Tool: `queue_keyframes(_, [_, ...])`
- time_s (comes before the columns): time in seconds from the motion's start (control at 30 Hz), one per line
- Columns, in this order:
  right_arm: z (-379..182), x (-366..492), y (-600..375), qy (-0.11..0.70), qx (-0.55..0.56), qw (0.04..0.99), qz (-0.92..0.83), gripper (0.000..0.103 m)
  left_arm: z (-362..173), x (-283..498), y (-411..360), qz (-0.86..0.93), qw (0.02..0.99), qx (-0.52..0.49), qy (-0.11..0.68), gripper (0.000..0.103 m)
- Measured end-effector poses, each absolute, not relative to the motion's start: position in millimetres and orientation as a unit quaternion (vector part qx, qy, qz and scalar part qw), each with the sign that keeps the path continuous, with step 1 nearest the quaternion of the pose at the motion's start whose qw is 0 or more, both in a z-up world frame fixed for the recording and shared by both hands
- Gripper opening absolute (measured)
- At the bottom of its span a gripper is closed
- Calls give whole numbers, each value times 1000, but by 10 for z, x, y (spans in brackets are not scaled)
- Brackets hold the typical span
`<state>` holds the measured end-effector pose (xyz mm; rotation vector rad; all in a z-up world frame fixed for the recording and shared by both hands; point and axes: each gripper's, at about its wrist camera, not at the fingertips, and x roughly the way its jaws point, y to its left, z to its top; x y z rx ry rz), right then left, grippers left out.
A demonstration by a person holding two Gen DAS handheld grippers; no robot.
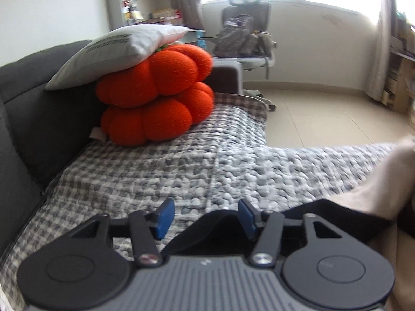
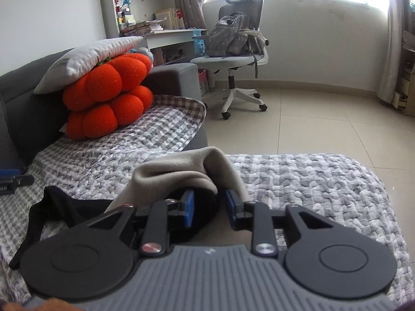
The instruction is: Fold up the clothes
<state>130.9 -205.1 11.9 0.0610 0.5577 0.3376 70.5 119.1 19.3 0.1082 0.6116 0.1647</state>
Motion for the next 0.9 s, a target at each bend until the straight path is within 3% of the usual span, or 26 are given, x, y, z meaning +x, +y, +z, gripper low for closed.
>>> queue_keyframes(0.13, [112,1287,-2111,273,18,947,168,37,67,709,955,31,943,105,315,62])
queue_keyframes(0.27, [67,1246,-2117,284,-1,939,195,38,-102,727,683,-40,931,150,331,75])
queue_keyframes(0.33, [63,1209,-2093,285,1,932,225,39,-184,744,544,-64,925,173,333,75])
queue_keyframes(0.43, [64,1144,-2006,283,-7,920,271,44,-282,794,348,-79,918,208,327,77])
queue_keyframes(0.53, [24,1153,-1890,290,-24,911,291,52,-379,860,230,-101,915,217,326,86])
queue_keyframes(0.63, [-83,1235,-1784,312,-47,906,283,52,-476,953,166,-100,911,220,334,87])
queue_keyframes(0.67, [-128,1263,-1752,319,-60,905,276,45,-483,986,164,-96,911,217,336,86])
queue_keyframes(0.7, [-163,1278,-1726,320,-75,907,264,23,-473,1009,175,-93,913,210,337,80])
queue_keyframes(0.73, [-175,1294,-1737,319,-81,911,250,15,-460,1030,185,-90,915,202,337,73])
queue_keyframes(0.8, [-165,1314,-1795,311,-84,920,222,8,-403,1042,208,-88,920,183,335,33])
queue_keyframes(0.87, [-123,1324,-1890,298,-80,932,193,6,-343,1049,241,-87,926,163,330,14])
queue_keyframes(0.9, [-104,1323,-1937,290,-80,937,177,6,-313,1053,258,-86,928,154,327,13])
